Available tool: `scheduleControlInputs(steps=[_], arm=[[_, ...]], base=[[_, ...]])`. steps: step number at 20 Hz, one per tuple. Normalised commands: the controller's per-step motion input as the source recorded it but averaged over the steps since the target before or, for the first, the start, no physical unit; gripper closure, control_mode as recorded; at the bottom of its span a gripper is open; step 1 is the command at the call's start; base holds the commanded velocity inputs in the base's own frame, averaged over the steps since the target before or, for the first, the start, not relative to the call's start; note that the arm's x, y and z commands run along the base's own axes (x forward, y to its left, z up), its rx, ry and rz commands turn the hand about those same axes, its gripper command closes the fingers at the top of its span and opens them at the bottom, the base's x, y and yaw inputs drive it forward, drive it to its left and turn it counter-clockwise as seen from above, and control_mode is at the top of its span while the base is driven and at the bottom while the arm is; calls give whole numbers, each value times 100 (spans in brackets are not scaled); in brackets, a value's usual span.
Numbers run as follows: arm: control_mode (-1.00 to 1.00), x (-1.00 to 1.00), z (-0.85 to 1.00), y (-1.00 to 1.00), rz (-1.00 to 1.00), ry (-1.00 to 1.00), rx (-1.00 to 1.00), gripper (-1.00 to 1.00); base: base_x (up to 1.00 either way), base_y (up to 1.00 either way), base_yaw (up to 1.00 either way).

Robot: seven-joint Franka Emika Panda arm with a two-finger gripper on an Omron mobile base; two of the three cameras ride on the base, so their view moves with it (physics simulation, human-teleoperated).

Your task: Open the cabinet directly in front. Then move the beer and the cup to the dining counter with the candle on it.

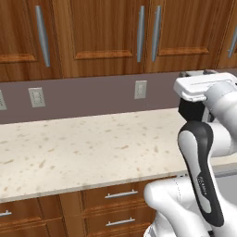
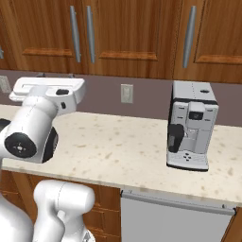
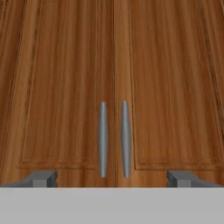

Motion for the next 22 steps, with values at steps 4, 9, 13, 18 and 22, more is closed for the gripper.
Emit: scheduleControlInputs(steps=[4,9,13,18,22], arm=[[-100,0,0,0,0,0,0,-100],[-100,0,0,0,0,0,0,-100],[-100,8,0,0,0,0,0,-100],[-100,21,0,0,0,0,0,-100],[-100,35,0,0,0,0,0,-100]], base=[[0,0,0],[0,0,0],[0,0,0],[0,0,0],[0,0,0]])
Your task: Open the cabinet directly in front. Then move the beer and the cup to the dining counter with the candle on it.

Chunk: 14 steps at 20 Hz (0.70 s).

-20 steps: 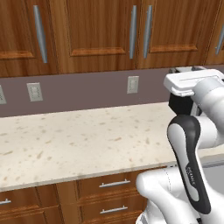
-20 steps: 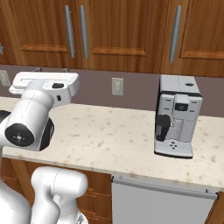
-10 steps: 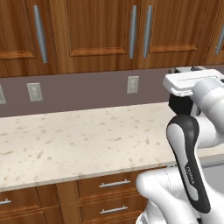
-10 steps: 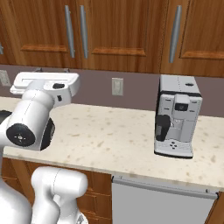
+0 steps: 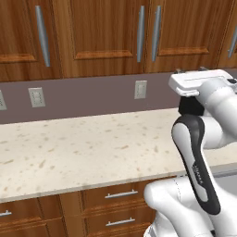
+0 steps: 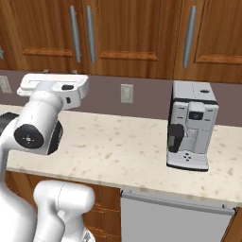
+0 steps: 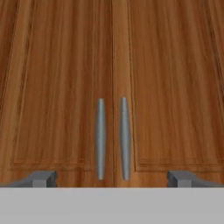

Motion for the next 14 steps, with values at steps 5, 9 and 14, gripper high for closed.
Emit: scheduleControlInputs(steps=[5,9,14], arm=[[-100,56,1,0,-1,1,1,-100],[-100,58,1,0,0,2,2,-100],[-100,58,13,-6,0,1,9,-100]], base=[[0,0,0],[0,0,0],[0,0,0]])
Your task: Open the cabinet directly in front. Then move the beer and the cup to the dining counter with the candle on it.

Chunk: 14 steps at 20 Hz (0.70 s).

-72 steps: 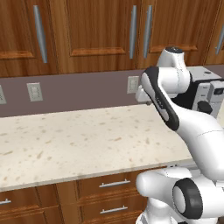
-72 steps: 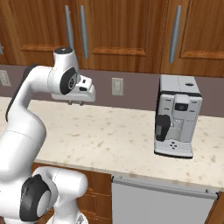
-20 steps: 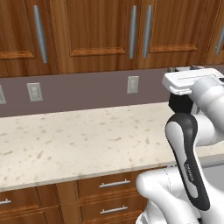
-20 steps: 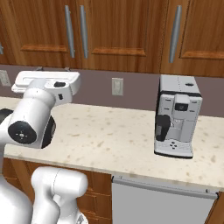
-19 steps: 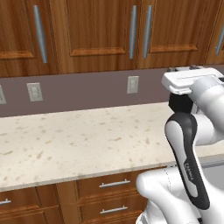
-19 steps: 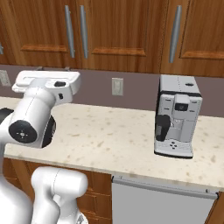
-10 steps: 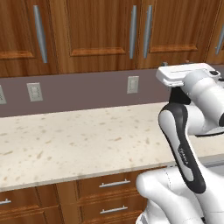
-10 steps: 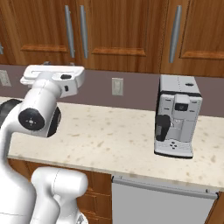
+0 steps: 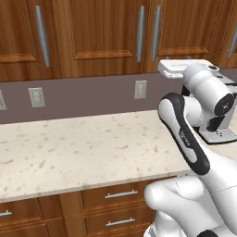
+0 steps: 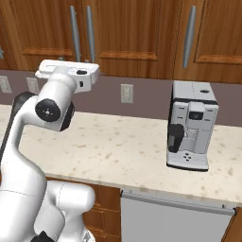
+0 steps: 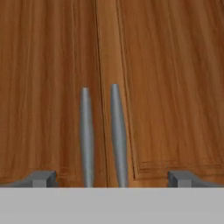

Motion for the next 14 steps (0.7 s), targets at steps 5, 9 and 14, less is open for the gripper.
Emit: scheduleControlInputs(steps=[5,9,14], arm=[[-100,58,24,-9,0,3,12,-100],[-100,74,0,0,0,10,0,-100],[-100,83,0,0,0,15,0,-100]], base=[[0,0,0],[0,0,0],[0,0,0]])
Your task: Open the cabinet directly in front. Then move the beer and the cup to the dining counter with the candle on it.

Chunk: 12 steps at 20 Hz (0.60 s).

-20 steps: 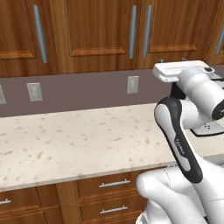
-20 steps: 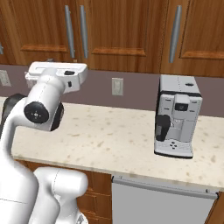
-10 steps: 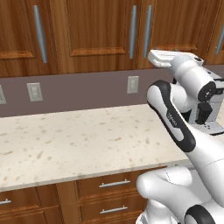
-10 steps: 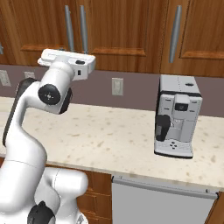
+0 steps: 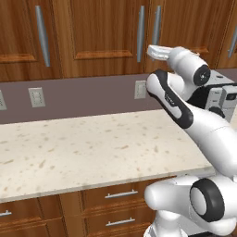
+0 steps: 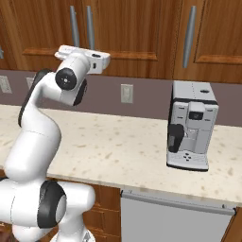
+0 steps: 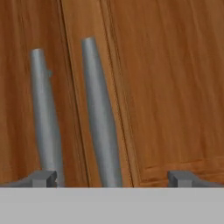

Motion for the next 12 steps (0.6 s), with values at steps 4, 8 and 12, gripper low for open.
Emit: scheduleControlInputs(steps=[4,8,12], arm=[[-100,99,-1,0,0,18,0,-100],[-100,100,-11,0,0,17,0,-100],[-100,100,-30,0,0,16,0,-100]], base=[[0,0,0],[0,0,0],[0,0,0]])
